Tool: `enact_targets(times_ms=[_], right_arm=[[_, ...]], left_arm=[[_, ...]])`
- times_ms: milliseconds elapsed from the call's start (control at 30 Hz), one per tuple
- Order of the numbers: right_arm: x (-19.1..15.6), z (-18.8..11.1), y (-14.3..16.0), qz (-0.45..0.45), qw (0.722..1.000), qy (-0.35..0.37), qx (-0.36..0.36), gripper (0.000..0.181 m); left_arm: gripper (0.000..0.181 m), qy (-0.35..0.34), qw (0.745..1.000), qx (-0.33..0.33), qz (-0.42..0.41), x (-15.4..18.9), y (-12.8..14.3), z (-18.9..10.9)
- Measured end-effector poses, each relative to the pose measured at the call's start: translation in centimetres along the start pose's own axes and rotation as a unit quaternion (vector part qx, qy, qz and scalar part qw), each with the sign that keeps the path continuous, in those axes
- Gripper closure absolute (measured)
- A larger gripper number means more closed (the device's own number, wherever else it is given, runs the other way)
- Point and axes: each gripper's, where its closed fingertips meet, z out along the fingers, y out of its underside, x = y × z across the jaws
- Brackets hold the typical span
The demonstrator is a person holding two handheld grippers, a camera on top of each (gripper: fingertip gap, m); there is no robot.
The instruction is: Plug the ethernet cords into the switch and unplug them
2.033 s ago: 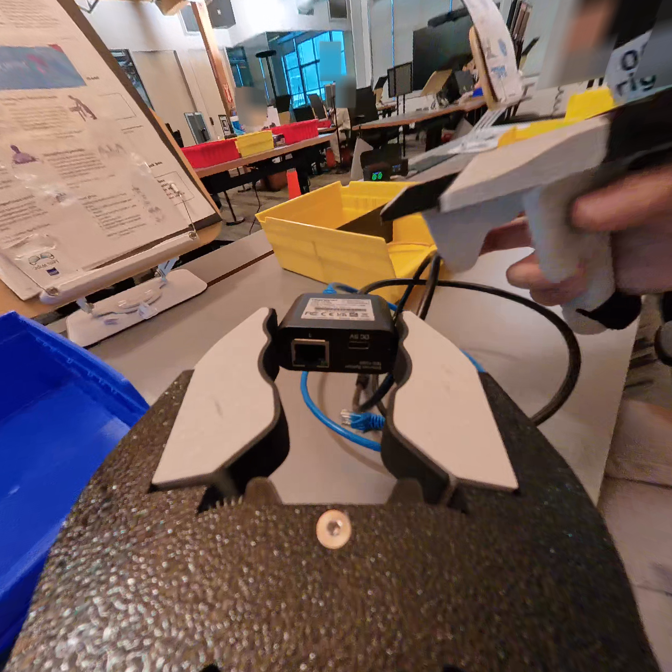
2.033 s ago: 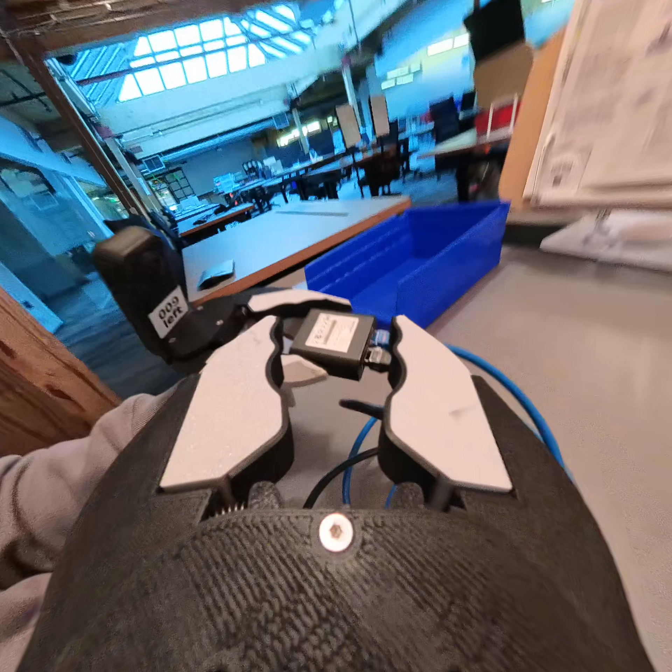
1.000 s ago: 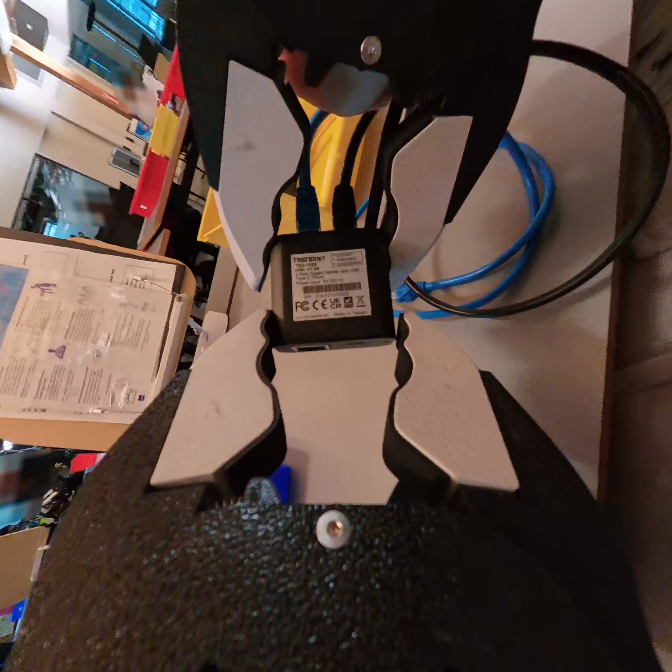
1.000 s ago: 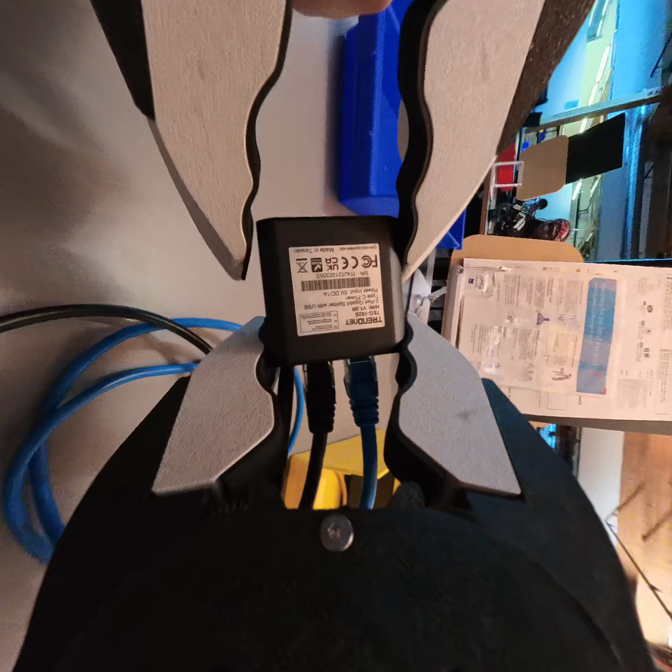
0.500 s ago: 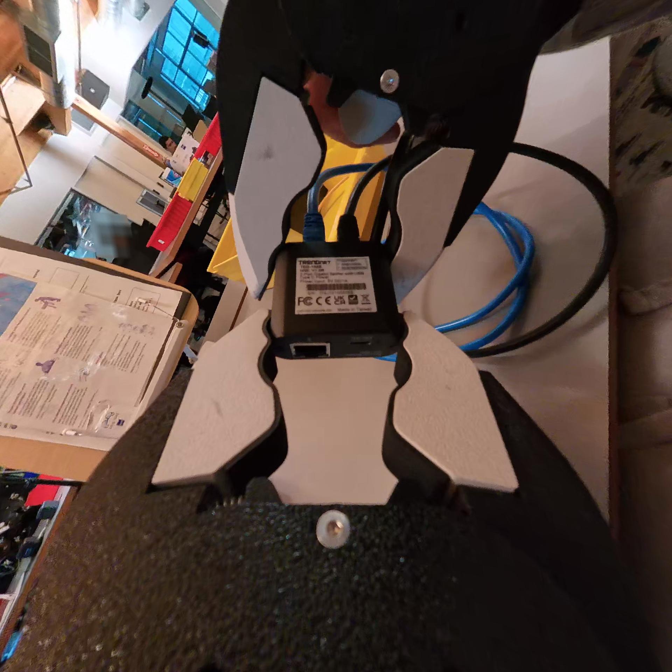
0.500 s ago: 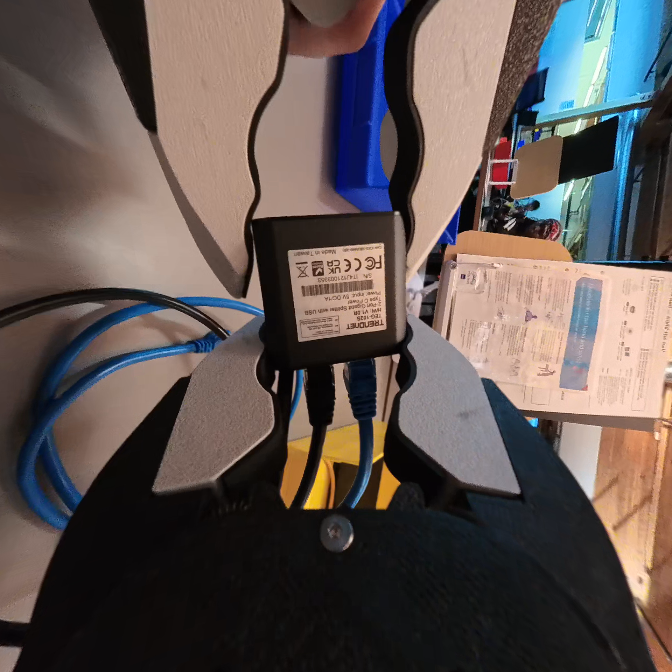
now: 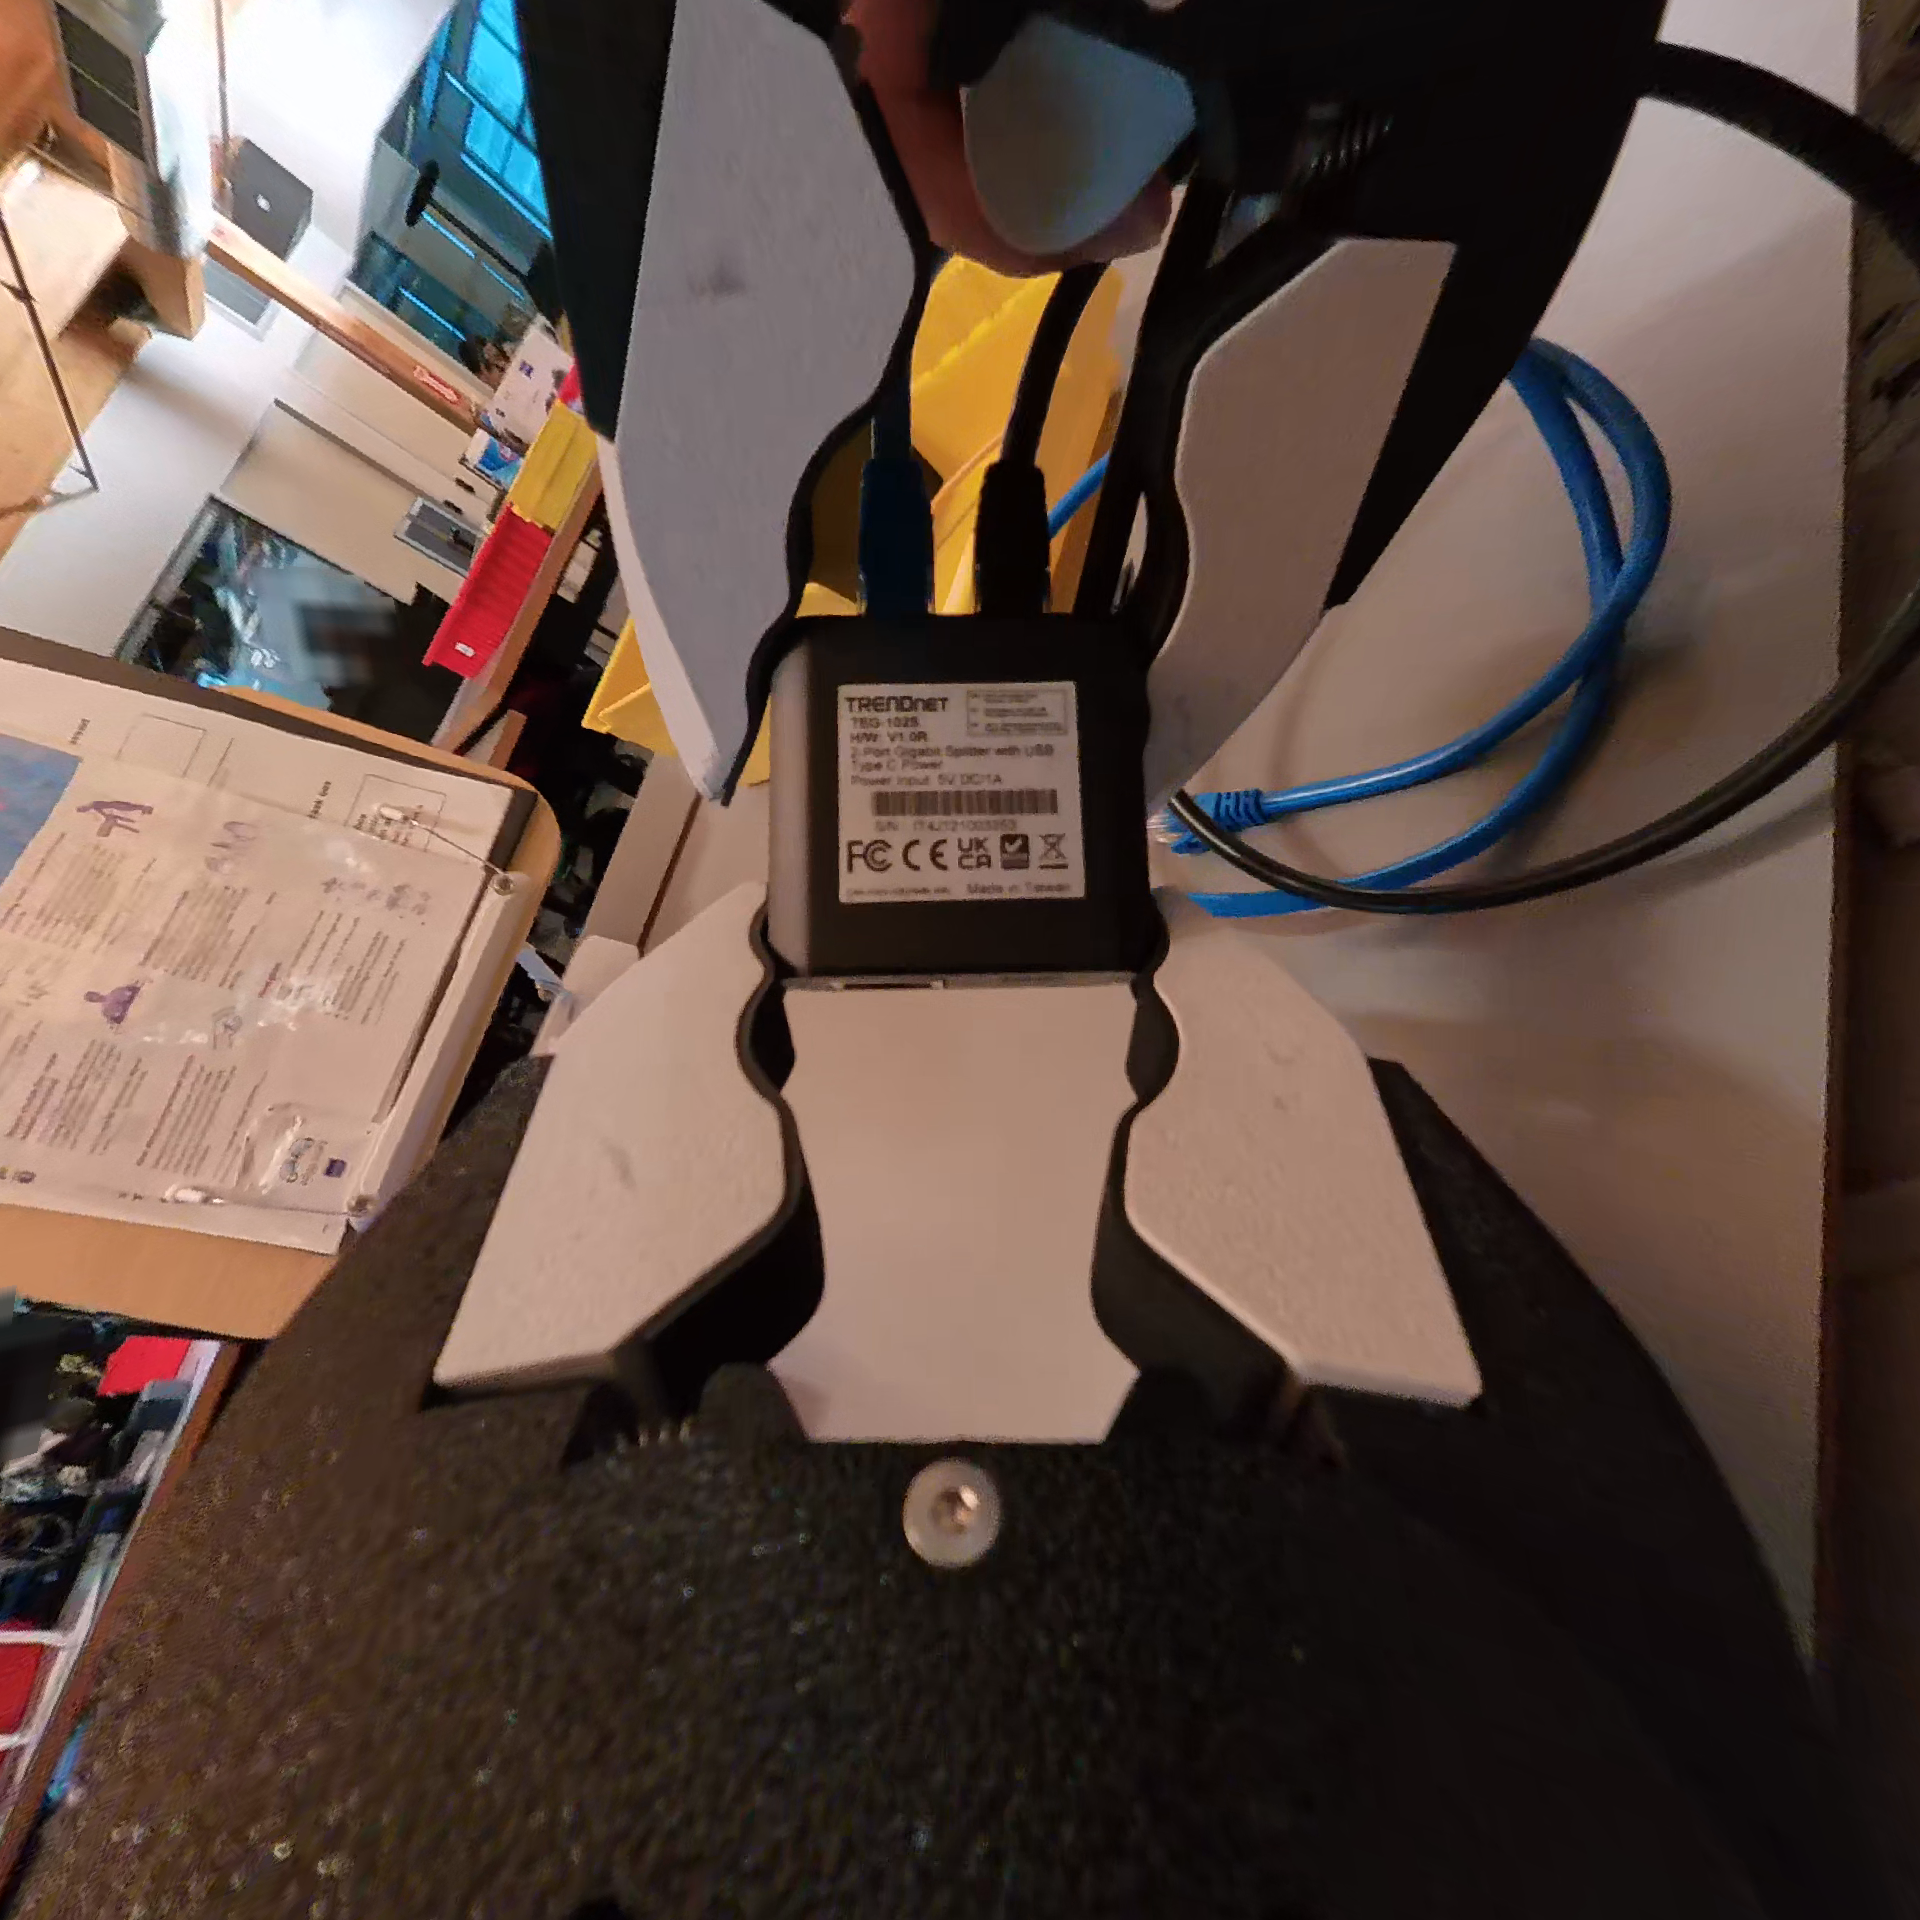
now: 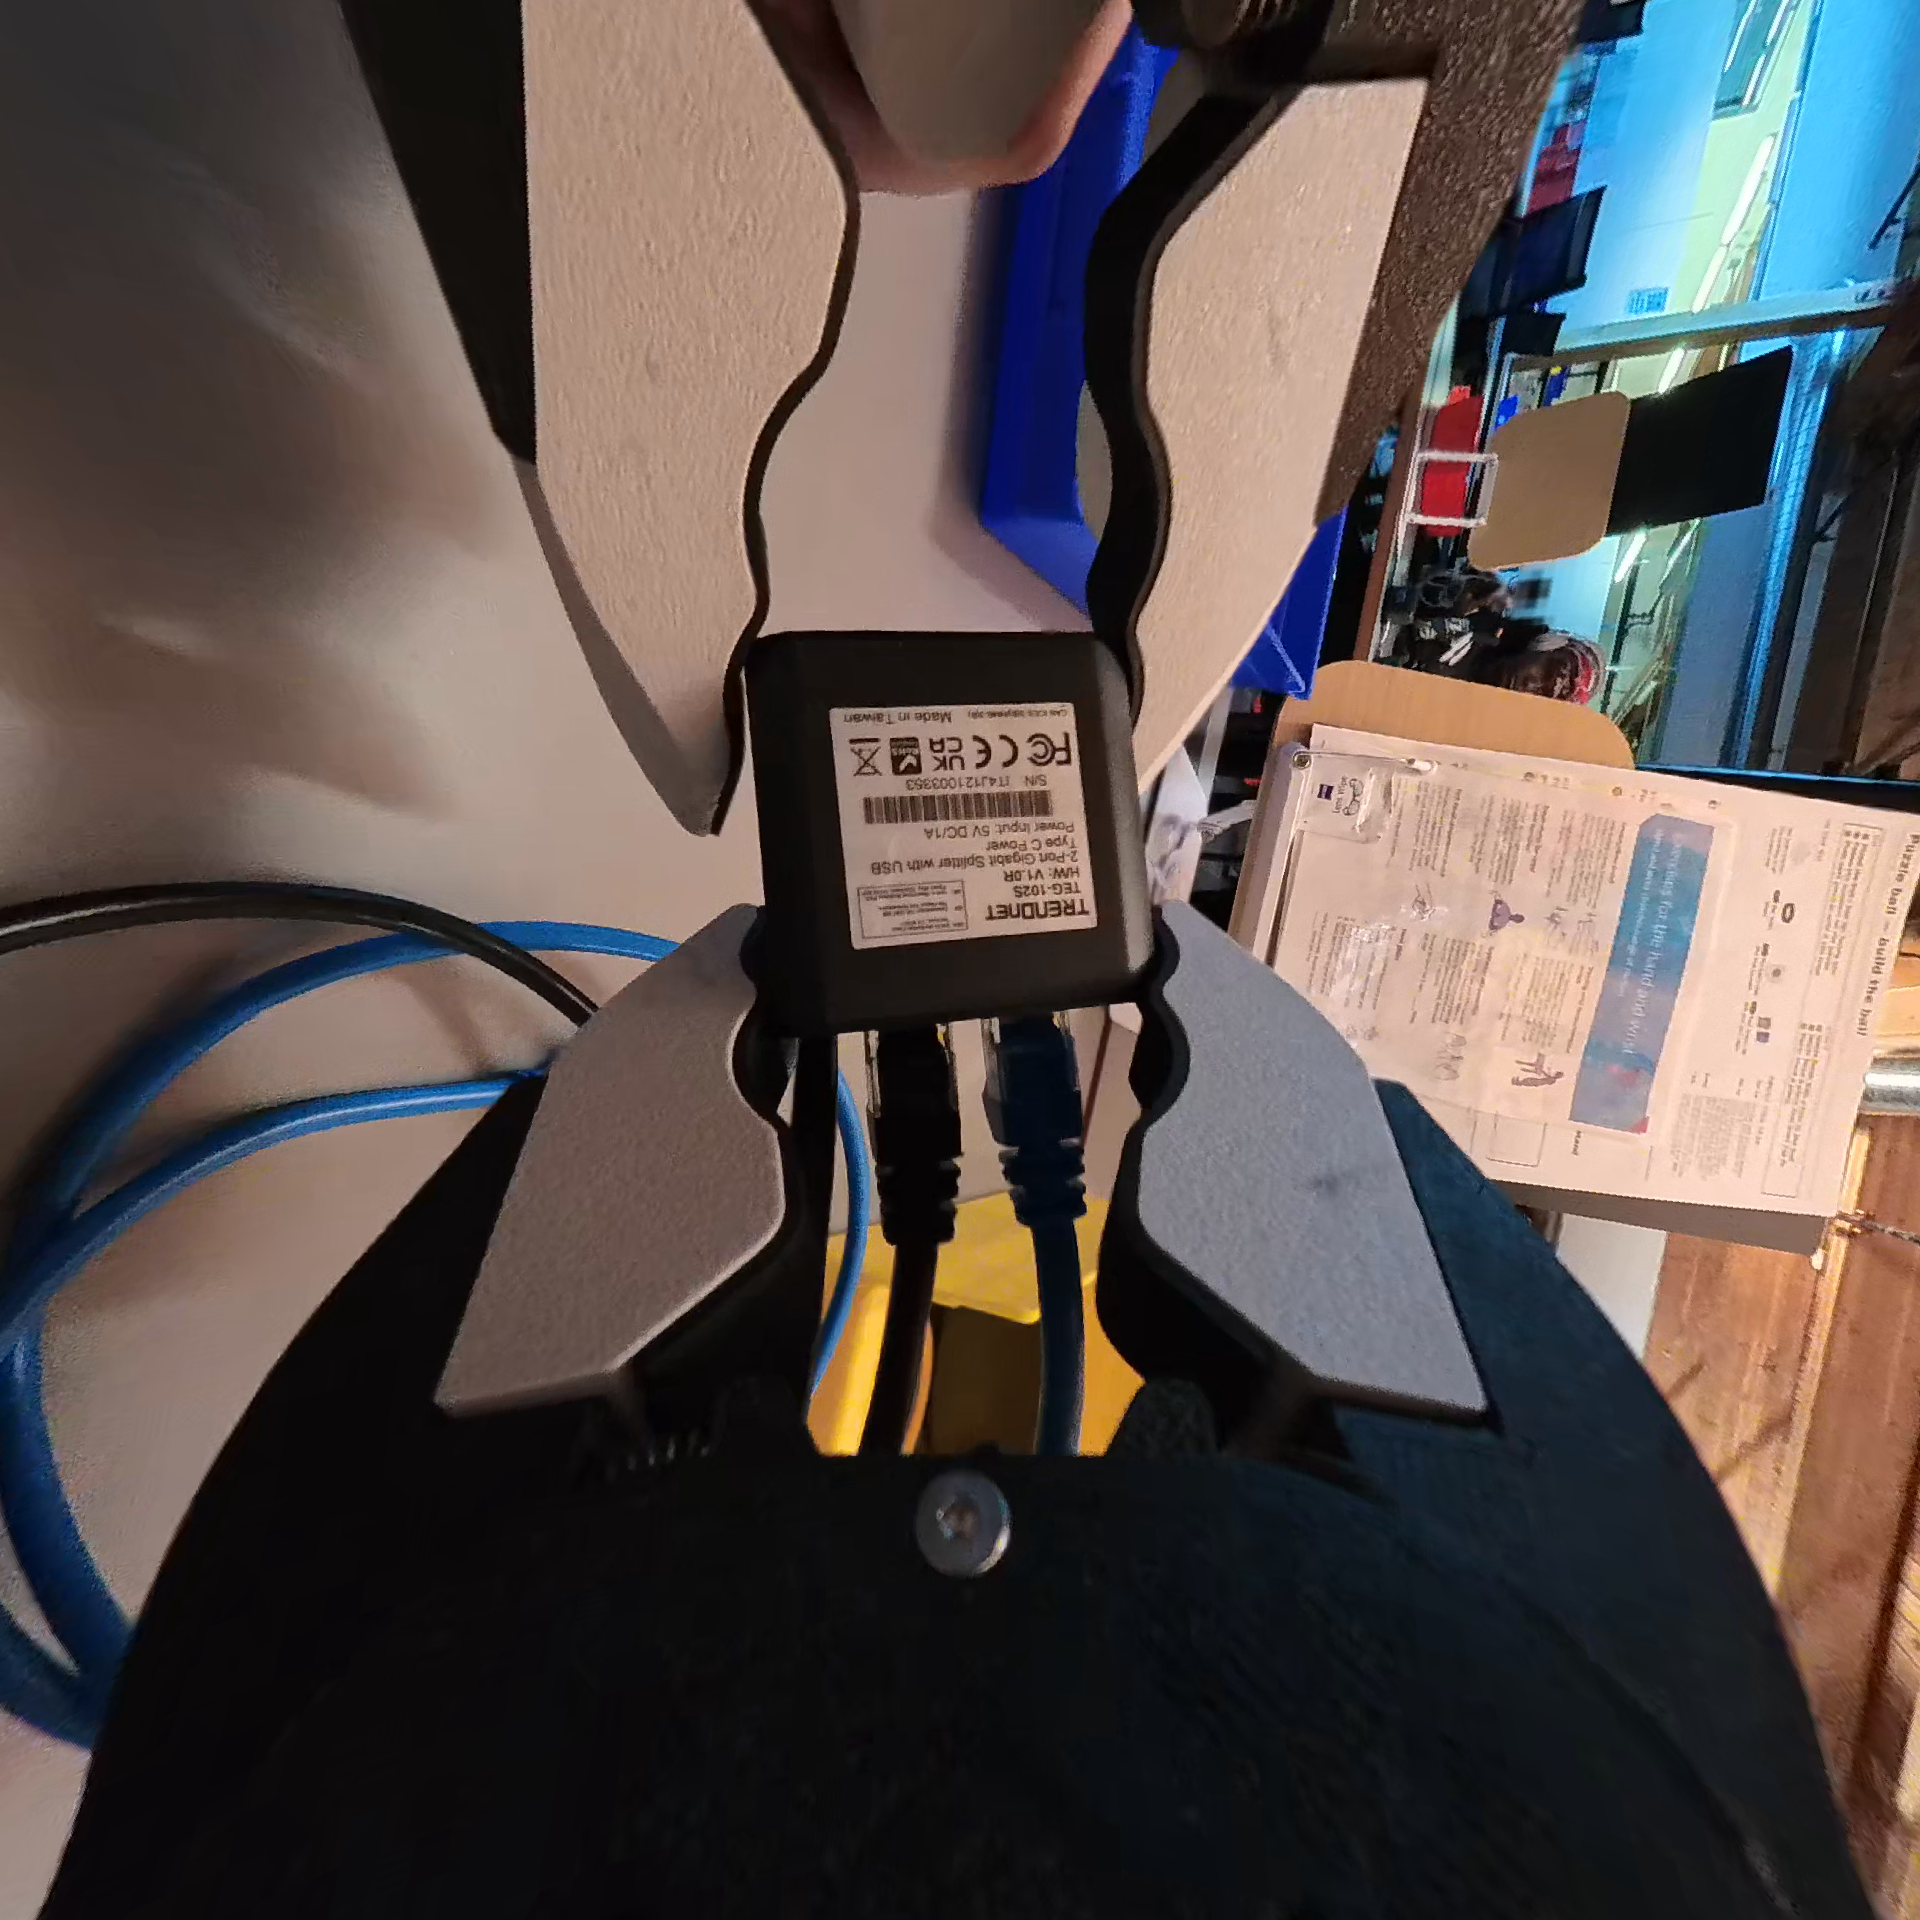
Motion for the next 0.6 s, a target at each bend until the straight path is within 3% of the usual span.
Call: enact_targets(times_ms=[267,400,500,600], right_arm=[[-0.7,0.7,0.9,0.013,1.0,-0.016,-0.009,0.116],[0.9,0.2,1.8,0.043,0.999,0.03,-0.009,0.11],[2.9,-1.4,1.2,0.125,0.989,0.057,0.047,0.109],[5.7,-3.5,0.0,0.211,0.963,0.107,0.129,0.113]], left_arm=[[0.12,0.019,0.998,-0.035,-0.05,0.6,0.9,0.7],[0.12,0.022,0.99,-0.036,-0.137,0.1,1.5,1.1],[0.12,0.024,0.976,-0.024,-0.213,-0.9,2.0,0.8],[0.12,0.031,0.962,-0.012,-0.271,-1.7,2.2,0.4]])
